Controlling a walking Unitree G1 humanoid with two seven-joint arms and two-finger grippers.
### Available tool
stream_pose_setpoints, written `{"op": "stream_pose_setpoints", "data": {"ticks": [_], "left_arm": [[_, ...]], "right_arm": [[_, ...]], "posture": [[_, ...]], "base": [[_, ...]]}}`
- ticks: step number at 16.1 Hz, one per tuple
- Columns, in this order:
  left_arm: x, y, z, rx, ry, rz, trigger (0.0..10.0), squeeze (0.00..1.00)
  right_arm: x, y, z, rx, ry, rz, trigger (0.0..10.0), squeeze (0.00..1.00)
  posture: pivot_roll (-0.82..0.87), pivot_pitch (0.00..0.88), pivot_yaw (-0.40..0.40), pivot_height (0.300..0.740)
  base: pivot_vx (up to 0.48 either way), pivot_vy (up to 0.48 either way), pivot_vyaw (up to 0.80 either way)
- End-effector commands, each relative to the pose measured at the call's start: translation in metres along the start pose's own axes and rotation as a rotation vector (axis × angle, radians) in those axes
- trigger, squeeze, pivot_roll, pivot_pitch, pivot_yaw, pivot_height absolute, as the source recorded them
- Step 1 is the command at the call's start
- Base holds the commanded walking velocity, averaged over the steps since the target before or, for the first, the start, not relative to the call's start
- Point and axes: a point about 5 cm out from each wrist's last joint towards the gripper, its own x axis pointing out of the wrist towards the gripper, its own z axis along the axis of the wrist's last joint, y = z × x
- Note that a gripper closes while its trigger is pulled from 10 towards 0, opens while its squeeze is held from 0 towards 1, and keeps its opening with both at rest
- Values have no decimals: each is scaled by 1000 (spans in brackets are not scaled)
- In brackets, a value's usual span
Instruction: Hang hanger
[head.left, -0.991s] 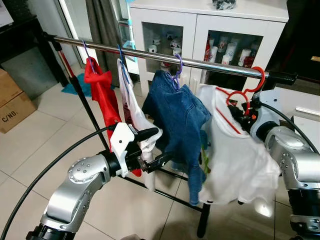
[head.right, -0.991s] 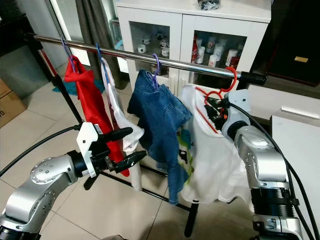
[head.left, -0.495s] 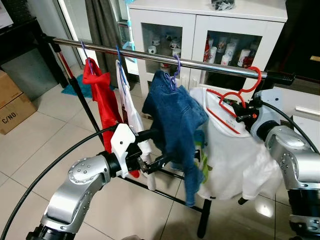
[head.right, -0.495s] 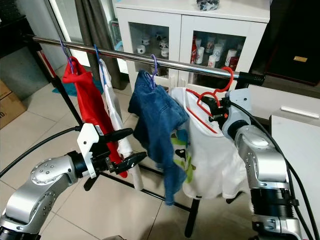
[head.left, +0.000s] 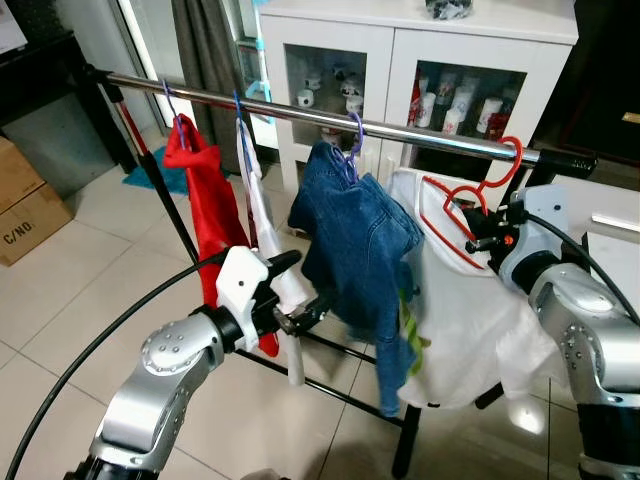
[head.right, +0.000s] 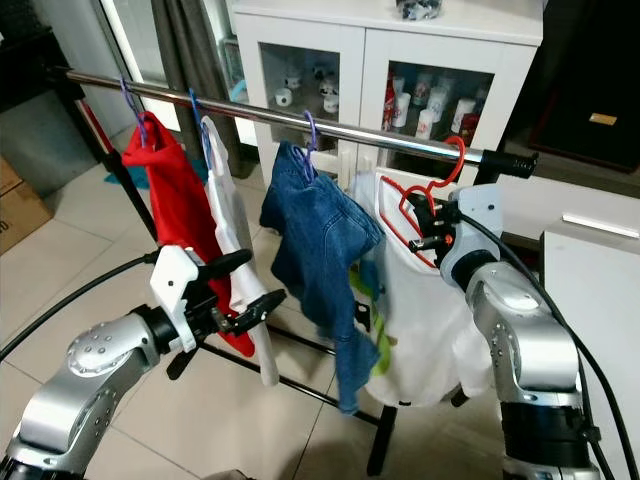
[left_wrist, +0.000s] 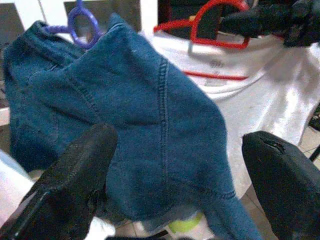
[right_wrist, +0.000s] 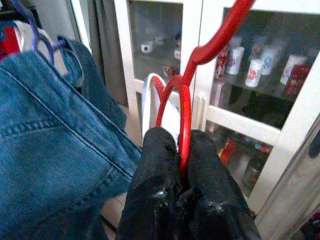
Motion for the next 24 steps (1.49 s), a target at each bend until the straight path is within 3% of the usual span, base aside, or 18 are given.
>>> {"op": "stream_pose_setpoints", "data": {"ticks": [1,7,10,12,15,16,18,21,24], "left_arm": [[-2,1,1,12,-6,26,10000,0],[0,9,1,30,9,114,10000,0],[3,16,1,34,1,207,10000,0],[5,18,-4,37,14,264,10000,0],[2,17,-7,32,24,280,10000,0],[1,16,-8,31,28,289,10000,0],[-1,16,-10,10,21,312,10000,0],[-7,13,-11,7,27,329,10000,0],[-16,11,-12,-4,30,352,10000,0]], "right_arm": [[-5,2,8,-3,-32,18,0,0],[-9,11,26,3,-96,18,0,0],[-24,29,16,-1,-90,28,0,0],[-35,43,6,56,-107,29,0,0],[-36,62,-1,97,-138,46,0,0],[-36,65,-11,58,-90,36,0,0],[-36,62,-28,34,-5,-40,10000,0],[-37,61,-39,59,38,-48,10000,0],[-40,63,-48,98,67,-56,10000,0]], "posture": [[-47,0,40,740],[-54,0,39,740],[-80,0,55,740],[-77,0,58,740],[-83,0,59,740],[-79,0,50,740],[-75,0,37,740],[-66,1,7,740],[-57,19,-11,740]], "base": [[0,0,0],[0,0,0],[0,0,0],[0,0,0],[0,0,0],[0,0,0],[0,0,0],[0,0,0],[-296,0,-800]]}}
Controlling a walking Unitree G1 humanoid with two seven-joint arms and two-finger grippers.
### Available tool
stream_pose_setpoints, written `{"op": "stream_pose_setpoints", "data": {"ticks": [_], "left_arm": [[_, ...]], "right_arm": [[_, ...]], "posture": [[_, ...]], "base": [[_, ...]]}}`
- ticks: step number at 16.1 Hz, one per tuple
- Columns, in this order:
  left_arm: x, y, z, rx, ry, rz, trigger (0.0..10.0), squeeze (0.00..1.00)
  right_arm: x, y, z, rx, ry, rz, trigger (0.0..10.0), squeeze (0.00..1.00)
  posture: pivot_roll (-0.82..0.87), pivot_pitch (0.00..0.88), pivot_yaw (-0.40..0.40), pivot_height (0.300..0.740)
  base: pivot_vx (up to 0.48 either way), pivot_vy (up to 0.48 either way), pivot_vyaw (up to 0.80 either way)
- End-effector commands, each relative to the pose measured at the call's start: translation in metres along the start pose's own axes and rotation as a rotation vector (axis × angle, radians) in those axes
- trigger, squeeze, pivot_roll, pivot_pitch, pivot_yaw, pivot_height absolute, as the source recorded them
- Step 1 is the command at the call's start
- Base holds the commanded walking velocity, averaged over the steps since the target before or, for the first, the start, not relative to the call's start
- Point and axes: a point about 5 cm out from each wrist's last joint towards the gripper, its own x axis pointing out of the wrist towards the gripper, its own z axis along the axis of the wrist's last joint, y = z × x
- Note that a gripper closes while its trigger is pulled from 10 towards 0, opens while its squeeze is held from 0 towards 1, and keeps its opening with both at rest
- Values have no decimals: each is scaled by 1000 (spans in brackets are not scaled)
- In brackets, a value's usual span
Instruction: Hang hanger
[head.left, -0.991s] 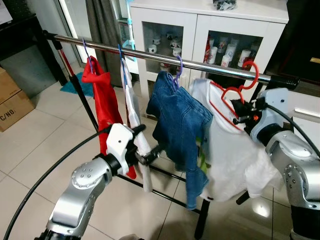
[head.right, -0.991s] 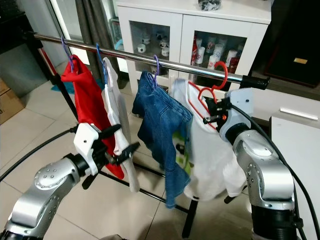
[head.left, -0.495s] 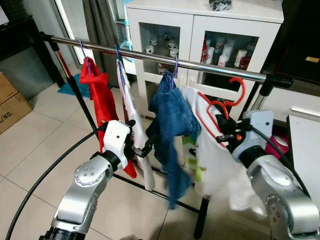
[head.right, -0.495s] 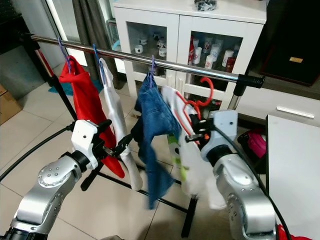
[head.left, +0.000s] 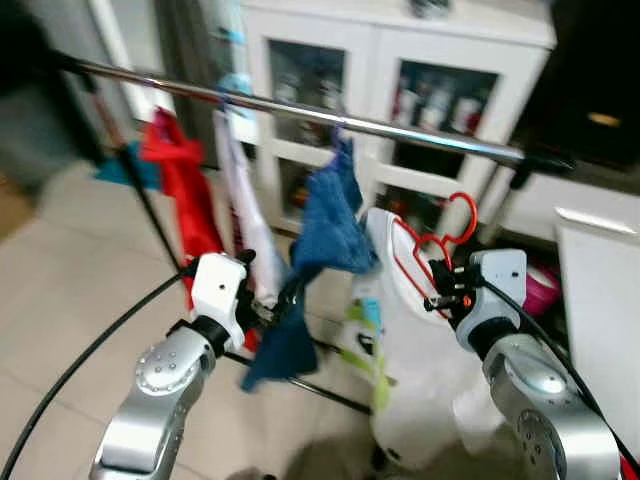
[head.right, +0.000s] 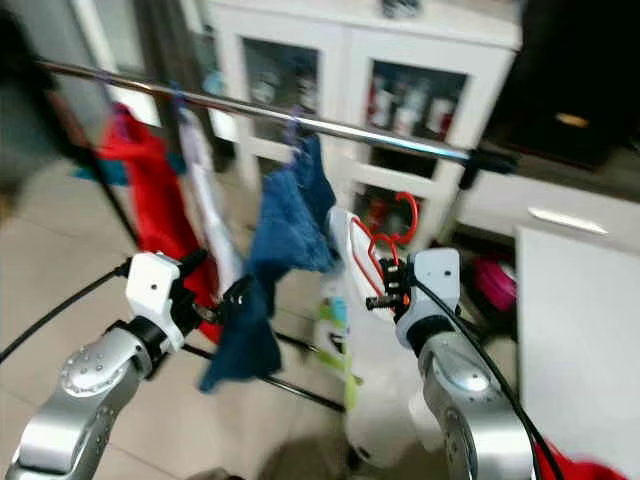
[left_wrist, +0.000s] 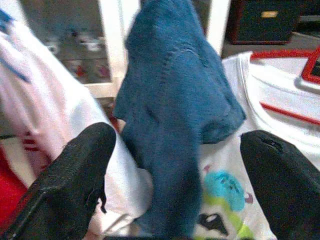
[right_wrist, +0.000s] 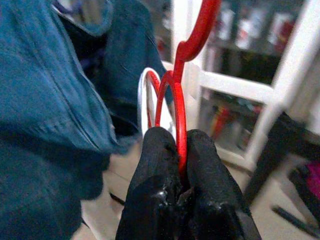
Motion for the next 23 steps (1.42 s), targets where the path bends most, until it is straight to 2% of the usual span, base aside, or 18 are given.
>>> {"op": "stream_pose_setpoints", "data": {"ticks": [1,9,14,18,23], "left_arm": [[-3,2,0,-4,9,12,10000,0],[-2,4,5,-3,9,1,10000,0],[-1,4,7,-8,9,-8,10000,0],[-1,6,9,-28,4,-7,10000,0],[0,6,10,-33,6,-10,10000,0]], "right_arm": [[-1,-1,-3,11,14,-16,10000,0],[-1,-2,-1,40,9,-36,10000,0],[0,2,0,58,3,-27,10000,0],[2,3,-1,72,7,-32,10000,0],[3,4,-1,78,7,-32,10000,0]], "posture": [[-54,29,-15,740],[-58,43,4,740],[-52,42,10,740],[-48,42,15,740],[-47,40,16,740]], "base": [[-296,0,-800],[-284,0,-689],[-253,0,0],[0,0,0],[0,362,0]]}}
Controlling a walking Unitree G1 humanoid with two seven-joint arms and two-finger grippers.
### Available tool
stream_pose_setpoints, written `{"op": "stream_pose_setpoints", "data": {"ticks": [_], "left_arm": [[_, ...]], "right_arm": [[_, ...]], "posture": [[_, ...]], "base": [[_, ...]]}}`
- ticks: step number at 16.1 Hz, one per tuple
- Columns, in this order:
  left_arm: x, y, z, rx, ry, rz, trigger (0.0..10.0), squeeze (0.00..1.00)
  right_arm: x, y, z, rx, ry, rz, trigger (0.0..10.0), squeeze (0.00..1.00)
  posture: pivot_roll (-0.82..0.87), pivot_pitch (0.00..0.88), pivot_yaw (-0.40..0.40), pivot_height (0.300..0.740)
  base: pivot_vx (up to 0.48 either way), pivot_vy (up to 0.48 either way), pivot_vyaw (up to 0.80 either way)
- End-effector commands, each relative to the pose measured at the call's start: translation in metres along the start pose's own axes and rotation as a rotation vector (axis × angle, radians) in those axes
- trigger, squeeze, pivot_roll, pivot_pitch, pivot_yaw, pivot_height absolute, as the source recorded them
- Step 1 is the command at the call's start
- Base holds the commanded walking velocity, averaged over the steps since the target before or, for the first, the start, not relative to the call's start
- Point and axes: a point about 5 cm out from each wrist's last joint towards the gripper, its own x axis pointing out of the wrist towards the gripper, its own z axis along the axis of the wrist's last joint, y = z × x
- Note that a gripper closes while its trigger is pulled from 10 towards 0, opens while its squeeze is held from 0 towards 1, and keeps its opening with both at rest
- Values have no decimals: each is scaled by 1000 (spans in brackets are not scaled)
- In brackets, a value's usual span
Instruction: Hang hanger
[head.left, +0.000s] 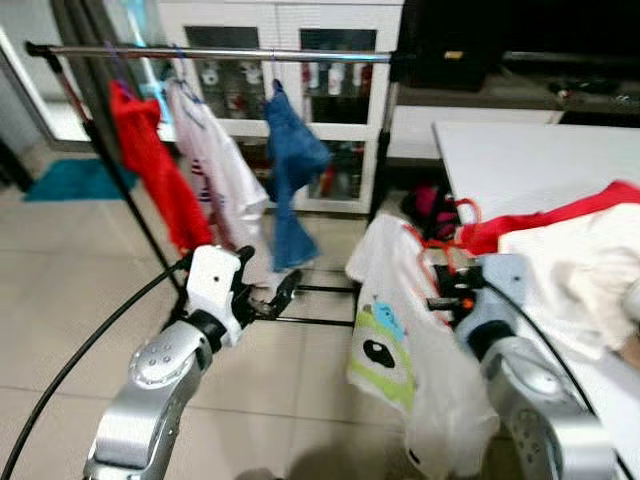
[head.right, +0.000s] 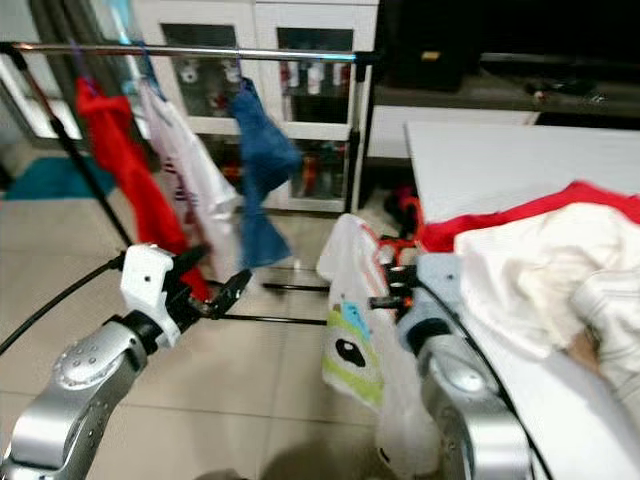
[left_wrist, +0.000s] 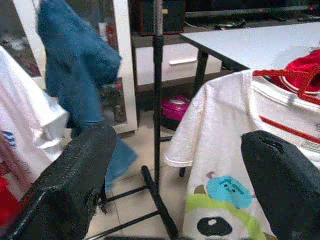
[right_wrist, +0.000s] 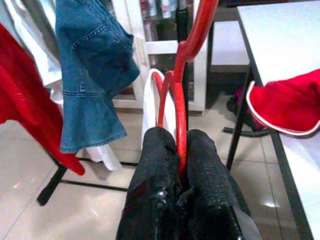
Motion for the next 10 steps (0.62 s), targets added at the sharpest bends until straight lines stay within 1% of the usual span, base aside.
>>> {"op": "stream_pose_setpoints", "data": {"ticks": [1,3,4,5,6,7,8,9,10], "left_arm": [[-2,3,1,6,5,5,10000,0],[-1,4,1,5,5,5,10000,0],[-1,3,1,5,5,5,10000,0],[-1,2,1,39,10,-4,10000,0],[1,1,2,57,10,-5,10000,0],[1,2,2,58,10,-4,10000,0],[2,2,3,36,3,2,10000,0],[4,3,4,33,-3,8,10000,0],[7,9,6,29,-16,31,10000,0]], "right_arm": [[1,7,4,6,-17,29,10000,0],[2,8,6,6,-26,43,10000,0],[3,9,7,8,-33,57,10000,0],[4,14,10,1,-47,113,10000,0],[5,17,13,-9,-59,152,10000,0],[6,18,15,-14,-63,163,10000,0],[7,19,17,-18,-69,176,10000,0],[8,20,20,-17,-85,196,10000,0],[8,24,29,4,-120,242,10000,0]], "posture": [[-47,39,15,740],[-46,36,13,740],[-46,36,13,740],[-45,35,13,740],[-45,33,12,740],[-45,31,11,740],[-42,28,9,740],[-42,27,8,740],[-41,24,5,740]], "base": [[0,405,0],[0,371,0],[0,0,0],[0,0,0],[0,-300,0],[0,-300,0],[0,0,0],[0,0,0],[0,0,0]]}}
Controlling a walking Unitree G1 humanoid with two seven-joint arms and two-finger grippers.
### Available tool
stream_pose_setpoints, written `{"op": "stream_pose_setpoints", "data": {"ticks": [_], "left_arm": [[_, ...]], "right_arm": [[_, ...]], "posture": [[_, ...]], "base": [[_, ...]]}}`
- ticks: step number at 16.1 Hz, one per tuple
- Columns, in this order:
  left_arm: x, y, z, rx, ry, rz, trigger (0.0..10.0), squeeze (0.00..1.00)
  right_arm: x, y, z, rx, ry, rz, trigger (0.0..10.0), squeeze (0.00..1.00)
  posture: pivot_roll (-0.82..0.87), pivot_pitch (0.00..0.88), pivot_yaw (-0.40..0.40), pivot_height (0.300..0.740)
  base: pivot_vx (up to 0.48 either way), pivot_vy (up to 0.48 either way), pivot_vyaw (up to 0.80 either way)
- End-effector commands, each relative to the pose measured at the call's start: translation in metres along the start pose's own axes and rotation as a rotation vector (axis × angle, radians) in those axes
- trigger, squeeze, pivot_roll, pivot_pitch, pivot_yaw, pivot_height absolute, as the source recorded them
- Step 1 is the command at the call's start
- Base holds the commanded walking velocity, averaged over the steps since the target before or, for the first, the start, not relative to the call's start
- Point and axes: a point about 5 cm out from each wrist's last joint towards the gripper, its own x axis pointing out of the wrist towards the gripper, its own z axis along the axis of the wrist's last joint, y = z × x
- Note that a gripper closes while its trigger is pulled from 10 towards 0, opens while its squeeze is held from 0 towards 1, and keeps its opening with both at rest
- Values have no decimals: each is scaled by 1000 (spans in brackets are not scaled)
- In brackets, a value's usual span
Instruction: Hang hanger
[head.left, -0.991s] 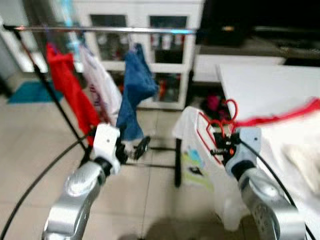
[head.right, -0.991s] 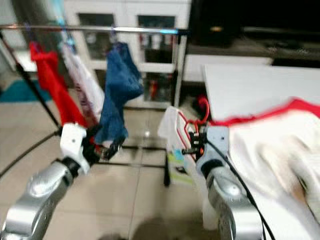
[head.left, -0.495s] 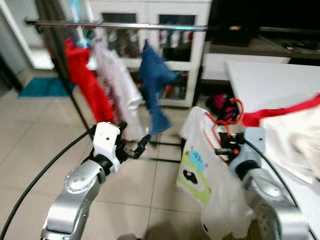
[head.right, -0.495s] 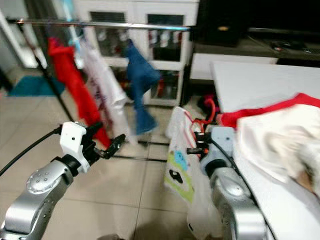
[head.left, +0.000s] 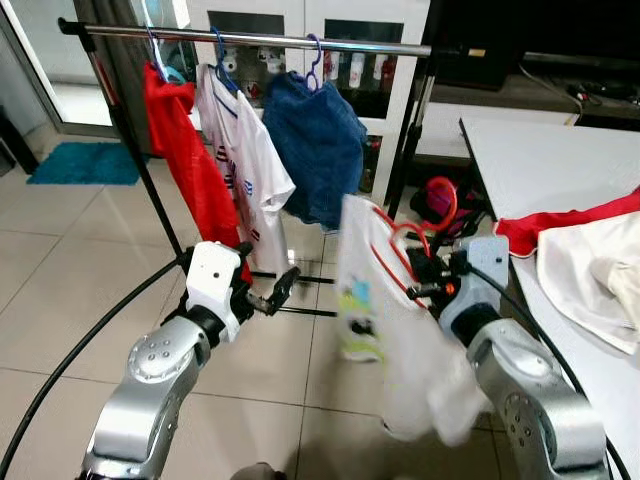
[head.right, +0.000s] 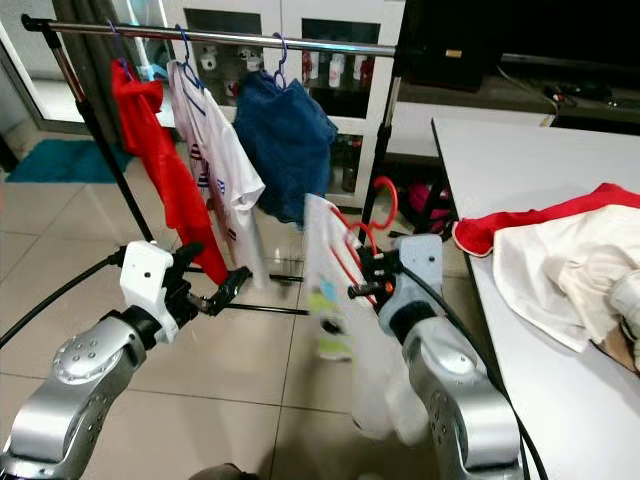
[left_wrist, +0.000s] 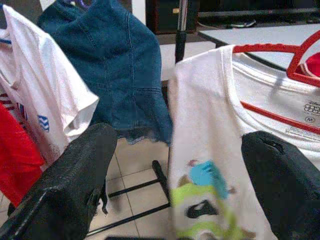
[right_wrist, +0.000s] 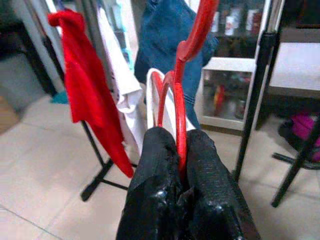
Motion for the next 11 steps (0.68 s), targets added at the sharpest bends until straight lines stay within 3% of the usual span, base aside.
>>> {"op": "stream_pose_setpoints", "data": {"ticks": [1,4,7,8,9,10,11], "left_arm": [[4,8,4,23,-18,40,10000,1000],[19,22,14,118,-44,115,10000,1000],[30,21,24,106,-94,102,10000,1000],[37,16,30,82,-131,58,10000,373],[40,14,32,74,-144,43,10000,373],[44,5,34,58,-169,-8,10000,0],[45,3,35,49,-177,-26,10000,0]], "right_arm": [[1,5,14,12,-67,58,10000,0],[1,22,23,34,-110,239,10000,0],[0,28,26,41,-123,297,10000,0],[0,31,28,48,-132,325,10000,0],[0,32,29,52,-136,337,10000,0],[0,34,30,52,-142,356,10000,0],[0,35,30,52,-144,361,10000,0]], "posture": [[-42,23,5,740],[-47,19,7,740],[-48,18,5,740],[-48,18,5,740],[-48,18,5,740],[-53,16,8,740],[-53,16,8,740]], "base": [[0,0,0],[0,0,0],[0,0,0],[0,0,0],[0,0,0],[0,0,0],[0,0,0]]}}
